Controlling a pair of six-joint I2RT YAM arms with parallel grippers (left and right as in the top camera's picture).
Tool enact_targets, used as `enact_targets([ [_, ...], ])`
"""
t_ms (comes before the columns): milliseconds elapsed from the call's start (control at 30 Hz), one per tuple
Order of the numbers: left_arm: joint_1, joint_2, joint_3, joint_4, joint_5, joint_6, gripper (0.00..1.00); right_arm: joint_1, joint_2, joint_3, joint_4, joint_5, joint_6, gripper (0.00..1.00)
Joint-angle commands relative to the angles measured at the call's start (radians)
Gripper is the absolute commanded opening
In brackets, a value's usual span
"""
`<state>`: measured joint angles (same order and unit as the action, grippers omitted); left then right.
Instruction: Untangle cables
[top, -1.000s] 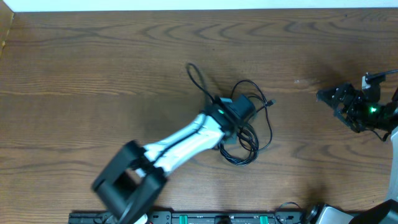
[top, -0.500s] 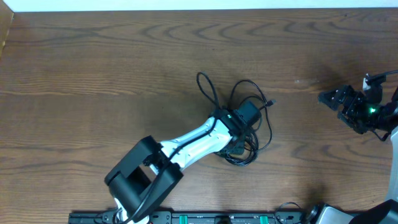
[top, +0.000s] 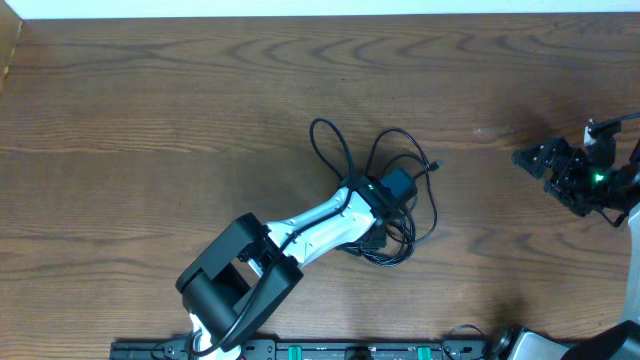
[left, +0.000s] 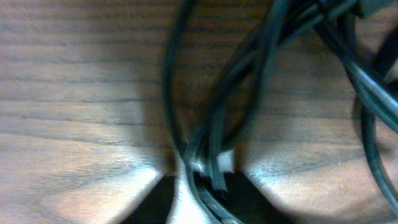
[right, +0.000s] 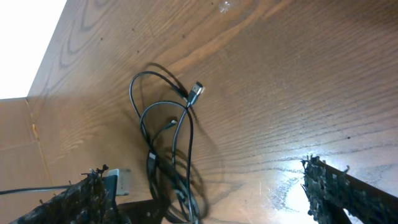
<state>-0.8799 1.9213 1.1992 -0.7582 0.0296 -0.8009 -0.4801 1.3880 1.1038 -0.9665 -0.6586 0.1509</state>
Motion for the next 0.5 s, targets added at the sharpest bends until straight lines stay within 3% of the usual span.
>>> enact_targets([
  [0, 0.003, 0.013, -0.004, -0.005, 0.021, 0.000, 0.08, 0.011, -0.002, 0.001, -0.007, 0.002, -0.014, 0.99],
  [133, 0.025, -0.045, 0.002, -0.040, -0.013, 0.098, 0.07, 0.011, -0.002, 0.001, -0.008, 0.002, -0.014, 0.99],
  [300, 0.092, -0.220, 0.014, -0.141, -0.156, 0.108, 0.08, 0.011, -0.002, -0.001, -0.014, 0.001, -0.008, 0.99],
  [467, 0.147, -0.399, 0.014, -0.126, -0.173, 0.200, 0.08, 0.033, -0.002, -0.008, -0.021, -0.047, -0.006, 0.99],
])
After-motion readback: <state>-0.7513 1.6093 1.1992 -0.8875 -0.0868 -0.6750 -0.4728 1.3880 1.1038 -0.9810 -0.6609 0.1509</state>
